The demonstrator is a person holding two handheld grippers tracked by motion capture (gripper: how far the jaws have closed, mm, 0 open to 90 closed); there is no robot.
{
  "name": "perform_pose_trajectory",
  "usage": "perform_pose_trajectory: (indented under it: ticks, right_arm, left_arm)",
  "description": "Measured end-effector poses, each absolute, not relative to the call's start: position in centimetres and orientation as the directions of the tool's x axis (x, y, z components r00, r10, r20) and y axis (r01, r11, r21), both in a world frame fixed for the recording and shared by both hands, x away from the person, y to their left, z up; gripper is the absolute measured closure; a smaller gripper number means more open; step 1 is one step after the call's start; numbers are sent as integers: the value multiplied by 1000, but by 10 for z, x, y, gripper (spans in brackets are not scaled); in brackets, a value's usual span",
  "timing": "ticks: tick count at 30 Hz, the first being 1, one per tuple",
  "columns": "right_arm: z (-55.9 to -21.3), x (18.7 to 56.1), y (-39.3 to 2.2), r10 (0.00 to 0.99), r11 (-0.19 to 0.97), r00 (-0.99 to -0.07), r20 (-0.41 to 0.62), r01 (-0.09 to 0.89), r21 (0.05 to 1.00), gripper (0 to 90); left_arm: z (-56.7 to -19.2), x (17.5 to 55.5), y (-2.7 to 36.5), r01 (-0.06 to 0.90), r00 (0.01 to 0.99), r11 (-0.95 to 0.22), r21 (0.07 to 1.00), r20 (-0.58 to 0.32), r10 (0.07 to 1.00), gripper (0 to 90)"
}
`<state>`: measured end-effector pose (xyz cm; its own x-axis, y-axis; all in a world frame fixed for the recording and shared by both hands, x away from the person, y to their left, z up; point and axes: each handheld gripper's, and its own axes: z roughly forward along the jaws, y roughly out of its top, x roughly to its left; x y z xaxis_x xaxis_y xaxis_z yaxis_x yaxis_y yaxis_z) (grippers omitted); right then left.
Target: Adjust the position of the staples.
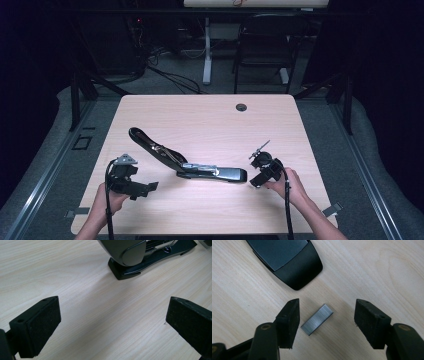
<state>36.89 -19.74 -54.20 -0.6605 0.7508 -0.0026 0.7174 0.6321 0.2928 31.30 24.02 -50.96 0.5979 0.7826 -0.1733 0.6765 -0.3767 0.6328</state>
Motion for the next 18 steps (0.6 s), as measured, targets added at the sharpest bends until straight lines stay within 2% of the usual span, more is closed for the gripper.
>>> perform_pose_trajectory:
  ticks: [18]
  right_arm:
    - [-541, 370, -203, 743, 652, -669, -23, 715, 251, 517]
  left_arm:
    - [-510, 313, 239, 678, 605, -394, 621, -167, 779, 0]
